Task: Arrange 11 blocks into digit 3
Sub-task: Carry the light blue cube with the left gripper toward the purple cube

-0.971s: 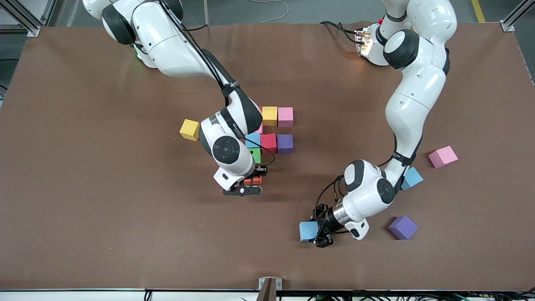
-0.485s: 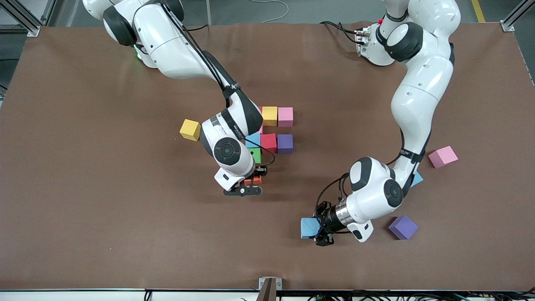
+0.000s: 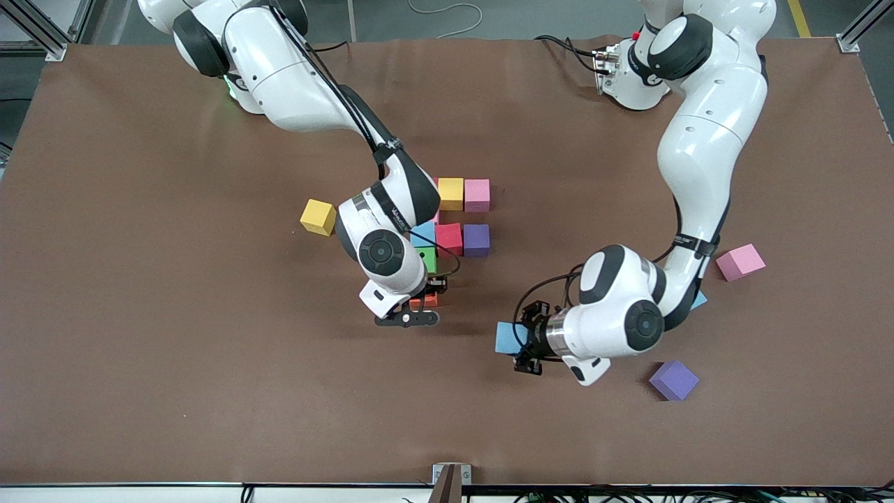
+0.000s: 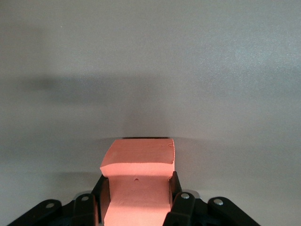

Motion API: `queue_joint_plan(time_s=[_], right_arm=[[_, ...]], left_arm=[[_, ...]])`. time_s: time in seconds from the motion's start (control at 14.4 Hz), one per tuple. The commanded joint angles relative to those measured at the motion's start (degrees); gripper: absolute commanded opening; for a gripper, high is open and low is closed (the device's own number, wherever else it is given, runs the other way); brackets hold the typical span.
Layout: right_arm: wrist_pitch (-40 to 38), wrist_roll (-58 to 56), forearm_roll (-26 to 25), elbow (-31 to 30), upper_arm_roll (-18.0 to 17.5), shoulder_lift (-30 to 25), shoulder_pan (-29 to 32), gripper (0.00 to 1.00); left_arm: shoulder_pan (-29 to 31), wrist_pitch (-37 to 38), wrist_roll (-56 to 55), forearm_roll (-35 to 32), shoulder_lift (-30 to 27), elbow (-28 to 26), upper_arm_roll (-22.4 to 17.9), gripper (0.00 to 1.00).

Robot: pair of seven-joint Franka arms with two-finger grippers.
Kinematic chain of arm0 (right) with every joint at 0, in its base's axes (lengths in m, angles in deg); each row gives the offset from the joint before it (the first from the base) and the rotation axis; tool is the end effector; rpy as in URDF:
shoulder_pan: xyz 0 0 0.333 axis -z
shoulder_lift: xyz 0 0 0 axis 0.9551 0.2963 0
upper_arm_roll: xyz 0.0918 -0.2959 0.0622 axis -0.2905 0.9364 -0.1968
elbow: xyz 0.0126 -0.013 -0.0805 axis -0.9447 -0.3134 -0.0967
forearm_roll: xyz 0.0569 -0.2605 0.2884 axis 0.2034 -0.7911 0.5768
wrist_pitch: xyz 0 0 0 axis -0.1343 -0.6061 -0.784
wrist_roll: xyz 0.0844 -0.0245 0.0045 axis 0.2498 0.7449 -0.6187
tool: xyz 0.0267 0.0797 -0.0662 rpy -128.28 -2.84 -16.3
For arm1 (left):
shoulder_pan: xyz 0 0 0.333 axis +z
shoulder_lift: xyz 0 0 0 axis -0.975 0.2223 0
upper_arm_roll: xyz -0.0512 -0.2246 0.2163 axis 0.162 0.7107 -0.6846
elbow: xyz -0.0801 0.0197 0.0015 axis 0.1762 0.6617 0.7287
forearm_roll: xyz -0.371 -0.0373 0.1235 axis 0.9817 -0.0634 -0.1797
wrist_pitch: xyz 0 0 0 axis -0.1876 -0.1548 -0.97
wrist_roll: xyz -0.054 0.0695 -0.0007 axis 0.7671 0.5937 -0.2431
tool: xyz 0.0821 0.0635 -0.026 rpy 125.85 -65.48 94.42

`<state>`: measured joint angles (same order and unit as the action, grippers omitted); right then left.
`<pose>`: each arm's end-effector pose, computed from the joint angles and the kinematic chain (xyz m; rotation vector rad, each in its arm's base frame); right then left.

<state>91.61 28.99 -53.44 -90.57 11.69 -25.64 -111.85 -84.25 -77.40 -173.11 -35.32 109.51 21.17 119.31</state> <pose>0.6191 0.4457 0.2328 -3.0464 0.0050 0.1234 0.7184 -0.3372 0.2509 2.1689 1.8319 -0.5021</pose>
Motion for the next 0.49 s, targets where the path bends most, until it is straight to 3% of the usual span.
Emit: queue_joint_plan(time_s=[0.0, 0.21, 0.42], right_arm=[[-0.54, 1.2, 0.89, 1.25, 0.39, 1.05, -0.55, 0.0], [-0.37, 1.2, 0.8, 1.25, 0.39, 1.4, -0.64, 0.0], [-0.28, 1.29, 0.8, 1.34, 0.39, 1.75, -0.73, 0.0]], left_arm=[[-0.11, 0.25, -3.64, 0.6, -1.8, -3.84, -0.31, 0.41], [0.15, -2.81, -4.96, 0.6, -4.6, -10.25, -0.22, 0.41], [0.85, -18.5, -7.68, 0.6, -11.71, -26.03, -0.31, 0.42]])
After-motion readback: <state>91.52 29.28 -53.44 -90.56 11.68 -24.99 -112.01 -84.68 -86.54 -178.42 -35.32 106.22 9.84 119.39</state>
